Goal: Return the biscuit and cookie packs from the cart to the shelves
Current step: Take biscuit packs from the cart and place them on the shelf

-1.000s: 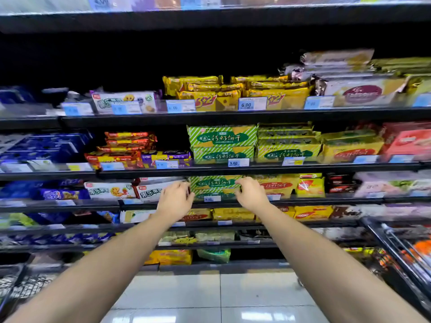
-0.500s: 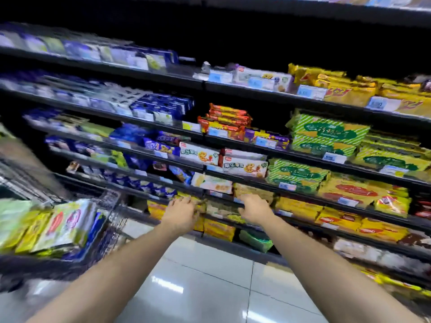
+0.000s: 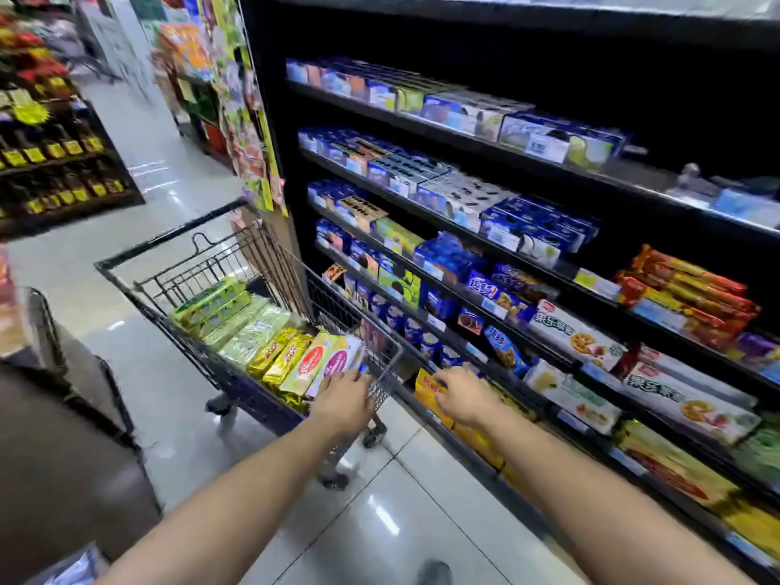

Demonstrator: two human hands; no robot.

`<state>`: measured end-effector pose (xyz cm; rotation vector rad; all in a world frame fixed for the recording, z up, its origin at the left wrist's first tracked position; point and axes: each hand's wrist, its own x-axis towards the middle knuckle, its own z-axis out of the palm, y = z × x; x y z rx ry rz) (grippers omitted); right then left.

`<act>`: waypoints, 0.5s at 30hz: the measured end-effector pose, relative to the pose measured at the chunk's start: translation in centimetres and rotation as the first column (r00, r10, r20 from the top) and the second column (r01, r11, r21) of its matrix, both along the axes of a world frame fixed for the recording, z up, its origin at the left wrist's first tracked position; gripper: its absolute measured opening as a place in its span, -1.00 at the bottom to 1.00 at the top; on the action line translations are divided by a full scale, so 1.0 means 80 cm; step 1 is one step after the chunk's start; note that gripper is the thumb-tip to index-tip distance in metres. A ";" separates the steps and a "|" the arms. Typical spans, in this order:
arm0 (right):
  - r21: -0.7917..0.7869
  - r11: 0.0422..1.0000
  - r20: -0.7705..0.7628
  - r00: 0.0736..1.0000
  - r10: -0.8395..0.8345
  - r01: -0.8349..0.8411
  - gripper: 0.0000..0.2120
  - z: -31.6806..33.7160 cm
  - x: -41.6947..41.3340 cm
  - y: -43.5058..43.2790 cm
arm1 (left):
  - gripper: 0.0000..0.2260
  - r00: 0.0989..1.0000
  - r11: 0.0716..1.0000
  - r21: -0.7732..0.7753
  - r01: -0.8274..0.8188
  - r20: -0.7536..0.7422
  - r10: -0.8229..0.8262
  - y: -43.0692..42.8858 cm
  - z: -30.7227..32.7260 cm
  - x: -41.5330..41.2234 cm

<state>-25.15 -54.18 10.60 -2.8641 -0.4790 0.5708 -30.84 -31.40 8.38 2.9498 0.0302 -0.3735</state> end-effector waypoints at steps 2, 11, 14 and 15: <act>0.018 0.999 -0.021 0.999 0.037 -0.037 -0.59 -0.010 0.030 0.043 | -0.61 0.998 0.998 0.004 -0.059 -0.019 0.059 0.040 -0.007 0.010; 0.146 0.969 -0.182 0.958 0.223 -0.198 -0.52 -0.050 0.196 0.237 | -0.59 0.967 0.964 0.138 -0.226 -0.086 0.239 0.213 -0.016 0.102; 0.195 0.940 -0.203 0.927 0.317 -0.279 -0.50 -0.051 0.251 0.305 | -0.59 0.965 0.951 0.217 -0.218 -0.096 0.243 0.269 -0.012 0.140; 0.209 0.934 -0.208 0.920 0.332 -0.290 -0.52 -0.052 0.267 0.327 | -0.59 0.962 0.947 0.222 -0.232 -0.093 0.258 0.286 -0.012 0.151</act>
